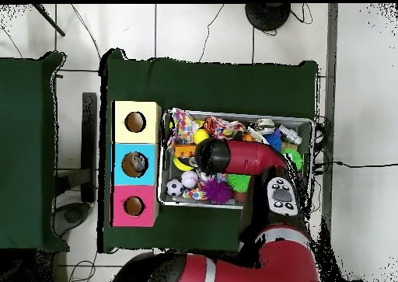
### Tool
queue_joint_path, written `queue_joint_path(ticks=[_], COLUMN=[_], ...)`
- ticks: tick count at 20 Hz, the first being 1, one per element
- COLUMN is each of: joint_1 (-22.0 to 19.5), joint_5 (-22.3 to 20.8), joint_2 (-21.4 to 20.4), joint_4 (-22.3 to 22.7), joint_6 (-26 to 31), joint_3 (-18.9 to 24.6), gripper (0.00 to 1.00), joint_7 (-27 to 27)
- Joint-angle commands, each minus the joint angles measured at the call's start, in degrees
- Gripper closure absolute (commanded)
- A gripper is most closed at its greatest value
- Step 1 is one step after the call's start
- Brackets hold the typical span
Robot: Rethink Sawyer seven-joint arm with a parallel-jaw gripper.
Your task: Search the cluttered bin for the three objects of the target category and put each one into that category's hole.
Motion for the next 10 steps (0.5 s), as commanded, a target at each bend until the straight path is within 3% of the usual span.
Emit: queue_joint_path(ticks=[1, 10], joint_1=[0.90, -1.62], joint_5=[4.50, 10.49], joint_2=[12.59, 13.81], joint_4=[2.74, 3.20], joint_6=[-1.34, 4.78], joint_3=[6.89, 9.04], gripper=[1.00, 1.00], joint_7=[8.44, 4.43])
